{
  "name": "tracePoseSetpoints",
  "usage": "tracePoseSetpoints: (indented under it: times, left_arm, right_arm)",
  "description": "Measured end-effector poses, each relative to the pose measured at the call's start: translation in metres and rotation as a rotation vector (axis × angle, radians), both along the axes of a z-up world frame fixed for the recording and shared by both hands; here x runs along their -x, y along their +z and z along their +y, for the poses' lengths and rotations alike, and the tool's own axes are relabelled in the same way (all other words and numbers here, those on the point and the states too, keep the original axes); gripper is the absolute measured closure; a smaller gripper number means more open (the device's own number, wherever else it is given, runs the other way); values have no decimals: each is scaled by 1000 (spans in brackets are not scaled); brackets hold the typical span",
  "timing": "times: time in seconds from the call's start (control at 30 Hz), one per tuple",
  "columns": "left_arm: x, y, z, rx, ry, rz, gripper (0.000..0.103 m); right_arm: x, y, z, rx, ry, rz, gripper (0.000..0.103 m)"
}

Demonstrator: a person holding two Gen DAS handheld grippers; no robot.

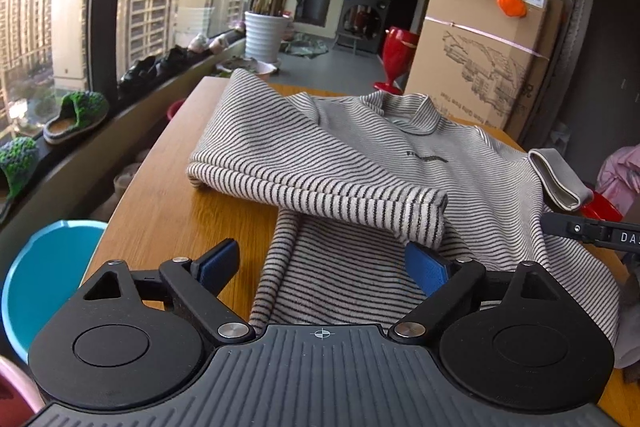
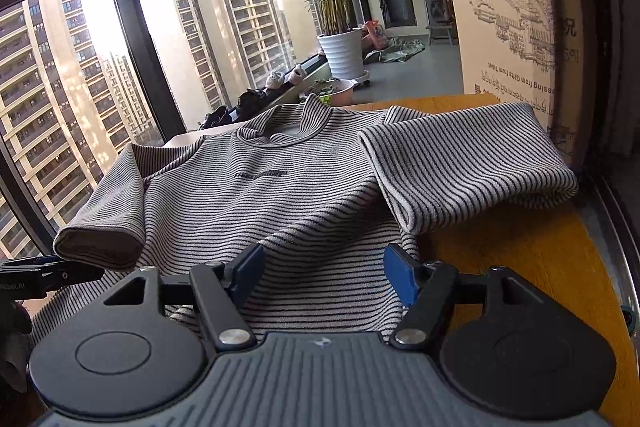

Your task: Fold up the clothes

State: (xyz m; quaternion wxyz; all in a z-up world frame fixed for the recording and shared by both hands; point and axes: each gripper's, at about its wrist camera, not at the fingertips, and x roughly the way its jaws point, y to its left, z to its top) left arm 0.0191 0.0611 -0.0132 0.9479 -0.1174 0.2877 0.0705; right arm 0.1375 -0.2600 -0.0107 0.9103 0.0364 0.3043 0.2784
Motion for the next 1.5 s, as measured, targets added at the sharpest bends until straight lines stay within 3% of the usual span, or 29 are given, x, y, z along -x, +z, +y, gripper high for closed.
tracePoseSetpoints:
  times: [0.2,0.37,0.53,0.63,0.8,1.13,1.5]
  left_arm:
    - [45,7,-21,18,-29,-23,8]
    - [107,40,-53,77,-121,-107,5]
    - [135,75,-114,-202,15,-134,0]
    - [142,77,-125,-181,-28,-142,0]
    - [142,71,-128,-158,-34,-76,0]
    - [143,58,-107,-85,3,12,0]
    - [142,55,-109,-80,6,28,0]
  right_arm:
    - [58,11,-26,-110,15,-13,2]
    - [123,26,-48,-157,12,2,0]
    - [179,45,-45,-125,-67,-73,0]
    - [197,53,-34,-68,-91,-140,0]
    - [203,57,-32,-41,-70,-154,0]
    - [195,51,-24,16,-42,-54,0]
    - [192,45,-26,23,-32,-30,0]
